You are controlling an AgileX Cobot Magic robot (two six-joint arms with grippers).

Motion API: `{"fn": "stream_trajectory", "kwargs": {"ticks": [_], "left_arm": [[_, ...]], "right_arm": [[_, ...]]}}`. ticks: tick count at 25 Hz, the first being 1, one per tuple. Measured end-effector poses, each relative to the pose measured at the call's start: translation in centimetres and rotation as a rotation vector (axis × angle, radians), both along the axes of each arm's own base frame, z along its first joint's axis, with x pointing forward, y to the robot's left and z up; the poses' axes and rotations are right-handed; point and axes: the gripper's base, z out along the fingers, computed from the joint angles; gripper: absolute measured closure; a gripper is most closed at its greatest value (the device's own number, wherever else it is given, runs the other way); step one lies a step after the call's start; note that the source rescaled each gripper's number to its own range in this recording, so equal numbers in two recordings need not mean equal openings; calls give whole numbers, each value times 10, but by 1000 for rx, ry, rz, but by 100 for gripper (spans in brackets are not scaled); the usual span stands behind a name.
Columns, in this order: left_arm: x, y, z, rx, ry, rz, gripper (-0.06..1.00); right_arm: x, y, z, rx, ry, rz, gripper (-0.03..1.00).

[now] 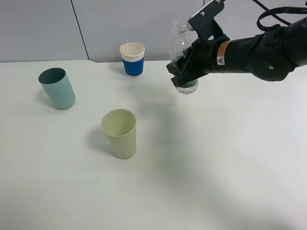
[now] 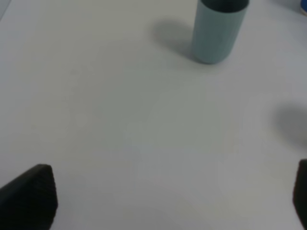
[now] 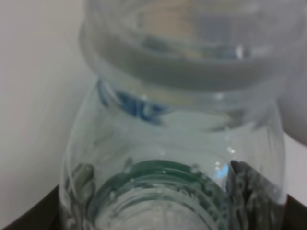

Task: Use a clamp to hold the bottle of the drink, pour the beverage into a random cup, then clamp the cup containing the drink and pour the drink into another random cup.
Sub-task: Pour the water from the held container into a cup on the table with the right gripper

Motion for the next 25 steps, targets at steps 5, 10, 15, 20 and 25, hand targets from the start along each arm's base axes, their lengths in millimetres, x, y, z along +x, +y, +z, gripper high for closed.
{"fn": "stream_trajectory", "kwargs": {"ticks": [5, 10, 15, 20, 25], "left_arm": [[0, 0, 0, 0, 0, 0, -6], [0, 0, 0, 0, 0, 0, -6], [0, 0, 0, 0, 0, 0, -6], [0, 0, 0, 0, 0, 0, -6], [0, 0, 0, 0, 0, 0, -6]], "right_arm": [[-2, 28, 15, -133, -54, 110, 96], [-6, 50, 28, -225, -136, 213, 96], [-13, 61, 29, -318, -190, 301, 96], [-20, 69, 26, -409, -241, 378, 96], [-30, 80, 25, -516, -338, 492, 96]]}}
